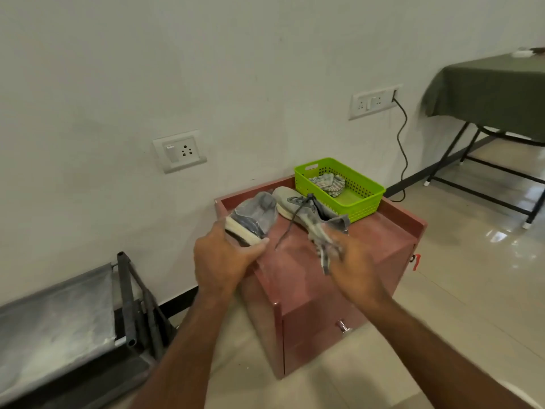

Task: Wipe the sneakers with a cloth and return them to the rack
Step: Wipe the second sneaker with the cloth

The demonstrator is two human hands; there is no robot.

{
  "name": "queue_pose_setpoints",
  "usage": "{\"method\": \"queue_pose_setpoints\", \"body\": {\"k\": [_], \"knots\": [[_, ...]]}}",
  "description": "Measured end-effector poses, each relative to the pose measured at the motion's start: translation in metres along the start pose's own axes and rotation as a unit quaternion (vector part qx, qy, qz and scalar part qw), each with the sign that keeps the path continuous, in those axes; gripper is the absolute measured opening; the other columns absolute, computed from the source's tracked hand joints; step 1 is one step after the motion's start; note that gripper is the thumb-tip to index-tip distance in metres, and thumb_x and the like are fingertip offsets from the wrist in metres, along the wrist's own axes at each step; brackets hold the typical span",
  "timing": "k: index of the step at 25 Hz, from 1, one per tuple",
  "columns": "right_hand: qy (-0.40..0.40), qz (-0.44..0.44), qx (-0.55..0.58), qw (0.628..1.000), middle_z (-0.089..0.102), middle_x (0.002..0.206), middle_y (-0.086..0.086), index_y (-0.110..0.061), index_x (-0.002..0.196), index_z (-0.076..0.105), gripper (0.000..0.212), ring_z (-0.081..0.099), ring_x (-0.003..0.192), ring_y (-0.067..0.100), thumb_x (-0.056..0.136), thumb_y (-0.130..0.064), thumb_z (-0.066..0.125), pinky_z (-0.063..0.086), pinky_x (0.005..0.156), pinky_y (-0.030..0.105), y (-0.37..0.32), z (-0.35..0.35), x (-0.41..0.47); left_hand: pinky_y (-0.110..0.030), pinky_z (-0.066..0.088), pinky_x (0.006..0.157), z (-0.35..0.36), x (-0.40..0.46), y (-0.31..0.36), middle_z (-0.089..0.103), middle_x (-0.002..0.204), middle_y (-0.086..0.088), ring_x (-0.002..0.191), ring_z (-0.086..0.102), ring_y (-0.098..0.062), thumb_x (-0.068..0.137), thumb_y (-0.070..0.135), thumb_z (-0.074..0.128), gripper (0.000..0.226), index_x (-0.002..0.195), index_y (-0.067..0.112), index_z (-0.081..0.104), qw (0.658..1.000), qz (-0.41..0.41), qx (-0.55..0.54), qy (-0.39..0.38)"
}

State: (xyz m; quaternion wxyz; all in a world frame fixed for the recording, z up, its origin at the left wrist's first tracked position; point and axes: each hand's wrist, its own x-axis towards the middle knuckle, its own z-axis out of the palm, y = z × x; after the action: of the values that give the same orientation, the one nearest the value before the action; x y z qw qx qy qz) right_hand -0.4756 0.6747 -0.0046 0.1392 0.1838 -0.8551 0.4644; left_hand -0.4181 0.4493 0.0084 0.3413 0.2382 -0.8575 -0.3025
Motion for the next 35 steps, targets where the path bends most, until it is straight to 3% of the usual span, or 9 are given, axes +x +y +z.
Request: {"method": "queue_pose_setpoints", "body": {"k": [3, 9, 14, 19, 21, 24, 27, 31, 35], "knots": [[0.071, -0.072, 0.077, 0.992, 0.064, 0.132, 0.002, -0.014, 0.139, 0.056, 0.049, 0.060, 0.121, 0.011, 0.093, 0.001, 0.049, 0.049, 0.104, 0.036, -0.021, 0.010, 0.010, -0.037, 0.061, 0.070, -0.001, -0.004, 0.015, 0.075, 0.091, 0.000, 0.080, 0.071, -0.019, 0.048, 0.082, 0.074, 0.089, 0.112, 0.020, 0.066, 1.000, 0.013, 0.022, -0.008], [-0.057, -0.369, -0.081, 0.924, 0.048, 0.150, 0.005, -0.009, 0.139, 0.055, 0.043, 0.034, 0.146, 0.021, 0.101, -0.009, 0.036, 0.025, 0.119, 0.048, -0.036, 0.030, 0.011, -0.036, 0.061, 0.068, -0.002, -0.014, 0.043, 0.076, 0.085, 0.004, 0.074, 0.073, -0.019, 0.055, 0.071, 0.062, 0.072, 0.109, 0.024, 0.070, 0.997, 0.064, -0.033, -0.002], [0.056, -0.155, -0.015, 0.986, 0.056, 0.142, 0.008, -0.007, 0.134, 0.060, 0.044, 0.048, 0.137, 0.022, 0.093, 0.005, 0.047, 0.033, 0.117, 0.029, -0.023, 0.010, 0.036, -0.037, 0.061, 0.070, -0.004, -0.009, 0.036, 0.073, 0.089, 0.002, 0.082, 0.069, -0.018, 0.044, 0.085, 0.069, 0.091, 0.111, 0.022, 0.069, 1.000, 0.006, 0.018, 0.000], [0.003, -0.376, -0.050, 0.925, 0.052, 0.146, 0.009, -0.004, 0.136, 0.057, 0.046, 0.039, 0.143, 0.025, 0.093, 0.002, 0.043, 0.029, 0.119, 0.040, -0.051, 0.008, 0.004, -0.025, 0.057, 0.064, -0.002, -0.009, 0.044, 0.074, 0.083, 0.008, 0.071, 0.068, -0.011, 0.054, 0.081, 0.067, 0.074, 0.105, 0.027, 0.070, 0.998, 0.043, 0.027, -0.043], [-0.054, -0.354, -0.078, 0.930, 0.053, 0.145, 0.010, -0.007, 0.136, 0.058, 0.047, 0.041, 0.142, 0.025, 0.092, -0.002, 0.043, 0.029, 0.119, 0.039, -0.040, 0.024, 0.022, -0.021, 0.052, 0.063, 0.002, -0.015, 0.048, 0.074, 0.082, 0.007, 0.068, 0.068, -0.011, 0.054, 0.076, 0.063, 0.071, 0.104, 0.027, 0.070, 0.996, 0.067, 0.045, -0.048], [0.001, -0.198, -0.021, 0.980, 0.060, 0.138, 0.008, -0.010, 0.130, 0.063, 0.045, 0.052, 0.133, 0.023, 0.089, 0.006, 0.053, 0.029, 0.115, 0.019, -0.019, 0.020, 0.046, -0.031, 0.060, 0.071, -0.003, -0.023, 0.043, 0.075, 0.089, 0.004, 0.078, 0.070, -0.016, 0.051, 0.074, 0.074, 0.082, 0.114, 0.022, 0.067, 0.997, 0.053, 0.031, -0.038], [0.101, -0.160, -0.010, 0.982, 0.055, 0.142, 0.007, -0.006, 0.134, 0.059, 0.047, 0.048, 0.137, 0.017, 0.091, 0.010, 0.047, 0.031, 0.116, 0.022, -0.019, -0.010, 0.031, -0.033, 0.060, 0.075, -0.004, -0.026, 0.036, 0.073, 0.103, 0.002, 0.088, 0.070, -0.018, 0.055, 0.066, 0.083, 0.089, 0.128, 0.022, 0.059, 0.994, 0.086, 0.041, -0.062], [-0.050, -0.294, -0.039, 0.954, 0.053, 0.145, 0.007, -0.008, 0.133, 0.060, 0.049, 0.042, 0.141, 0.021, 0.088, 0.006, 0.048, 0.027, 0.119, 0.043, -0.036, 0.005, -0.002, -0.034, 0.056, 0.087, 0.008, -0.032, 0.028, 0.065, 0.130, 0.000, 0.106, 0.066, -0.023, 0.061, 0.060, 0.084, 0.097, 0.141, 0.019, 0.050, 0.977, 0.156, 0.058, -0.135], [-0.042, -0.126, -0.054, 0.990, 0.065, 0.130, 0.008, -0.009, 0.127, 0.065, 0.047, 0.059, 0.124, 0.022, 0.088, -0.001, 0.042, 0.039, 0.110, 0.027, -0.005, 0.021, 0.016, -0.031, 0.037, 0.112, 0.007, -0.042, 0.009, 0.035, 0.160, -0.001, 0.144, 0.039, -0.019, 0.069, 0.035, 0.088, 0.097, 0.151, 0.016, 0.039, 0.954, 0.200, 0.074, -0.210]]}}
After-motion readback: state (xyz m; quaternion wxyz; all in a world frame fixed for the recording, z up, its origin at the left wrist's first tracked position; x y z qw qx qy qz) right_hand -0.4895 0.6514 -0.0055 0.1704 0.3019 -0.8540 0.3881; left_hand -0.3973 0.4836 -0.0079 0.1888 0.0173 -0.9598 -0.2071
